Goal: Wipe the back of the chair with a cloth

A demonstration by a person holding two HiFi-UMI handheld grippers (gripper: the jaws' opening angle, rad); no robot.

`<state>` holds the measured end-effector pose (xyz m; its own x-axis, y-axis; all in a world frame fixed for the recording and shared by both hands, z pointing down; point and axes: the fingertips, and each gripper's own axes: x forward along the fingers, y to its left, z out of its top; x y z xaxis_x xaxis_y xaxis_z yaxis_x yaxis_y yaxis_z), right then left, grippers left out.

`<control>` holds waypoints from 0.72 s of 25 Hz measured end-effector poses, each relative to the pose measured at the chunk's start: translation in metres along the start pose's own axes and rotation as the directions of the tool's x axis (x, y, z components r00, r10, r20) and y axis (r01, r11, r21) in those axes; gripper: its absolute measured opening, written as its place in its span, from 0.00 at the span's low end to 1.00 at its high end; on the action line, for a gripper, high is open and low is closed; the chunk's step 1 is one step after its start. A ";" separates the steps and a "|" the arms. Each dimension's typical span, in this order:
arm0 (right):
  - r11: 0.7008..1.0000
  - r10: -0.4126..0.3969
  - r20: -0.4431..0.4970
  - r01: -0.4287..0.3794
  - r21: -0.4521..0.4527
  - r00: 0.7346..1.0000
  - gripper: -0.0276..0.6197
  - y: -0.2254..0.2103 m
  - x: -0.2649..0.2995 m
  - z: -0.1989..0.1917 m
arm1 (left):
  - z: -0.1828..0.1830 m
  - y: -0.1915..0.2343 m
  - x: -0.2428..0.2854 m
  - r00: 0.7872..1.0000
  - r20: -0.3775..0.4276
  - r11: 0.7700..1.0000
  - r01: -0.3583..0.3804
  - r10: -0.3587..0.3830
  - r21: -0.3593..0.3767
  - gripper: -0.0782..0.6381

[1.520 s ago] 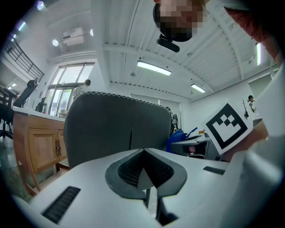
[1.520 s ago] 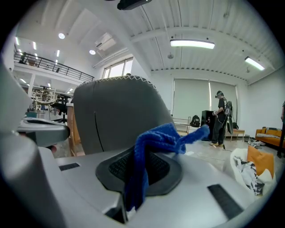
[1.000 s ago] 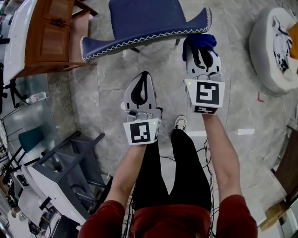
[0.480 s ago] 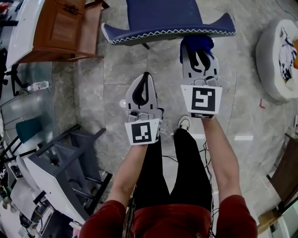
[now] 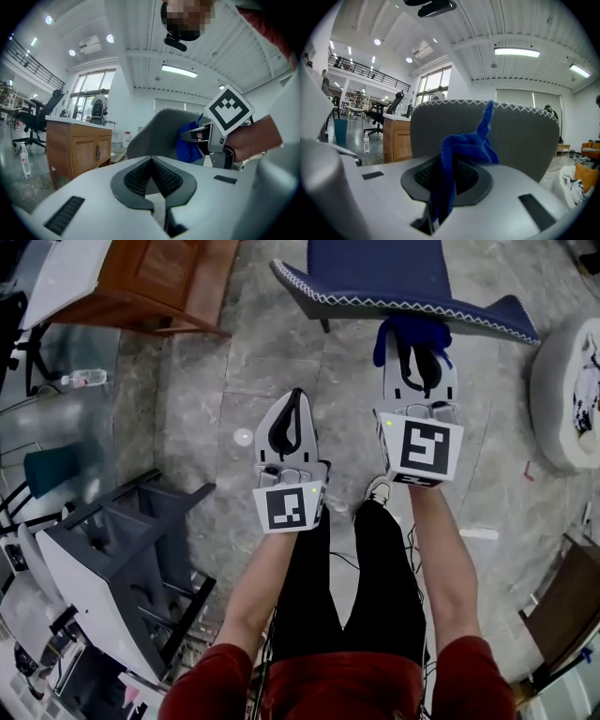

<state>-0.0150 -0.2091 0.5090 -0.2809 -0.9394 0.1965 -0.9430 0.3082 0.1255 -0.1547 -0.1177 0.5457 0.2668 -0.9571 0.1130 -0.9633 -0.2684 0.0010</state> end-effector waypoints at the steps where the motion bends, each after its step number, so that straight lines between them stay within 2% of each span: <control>1: 1.000 0.004 0.001 -0.004 0.004 1.000 0.13 0.007 0.004 0.001 | -0.003 0.008 -0.003 1.000 -0.010 1.000 -0.004 0.004 0.007 0.13; 7: 0.994 0.106 0.034 -0.106 0.011 0.994 0.13 0.072 0.025 0.021 | -0.013 0.052 -0.017 0.998 -0.021 0.998 -0.066 0.066 -0.007 0.13; 12: 0.998 0.064 0.034 -0.065 0.027 0.997 0.13 0.083 0.029 0.016 | -0.021 0.082 -0.033 0.994 -0.041 0.995 -0.096 0.097 0.005 0.13; 15: 0.998 0.057 0.028 -0.056 -0.026 0.998 0.13 0.090 0.030 0.016 | -0.023 0.097 -0.036 0.993 -0.044 0.994 -0.113 0.114 0.007 0.13; 18: 0.998 0.059 0.026 -0.058 -0.032 0.998 0.13 0.093 0.031 0.016 | -0.026 0.102 -0.037 0.992 -0.048 0.993 -0.121 0.121 0.002 0.13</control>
<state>-0.1140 -0.2125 0.5110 -0.3403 -0.9232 0.1785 -0.9190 0.3668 0.1449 -0.2634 -0.1065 0.5672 0.1469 -0.9762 0.1597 -0.9884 -0.1512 -0.0151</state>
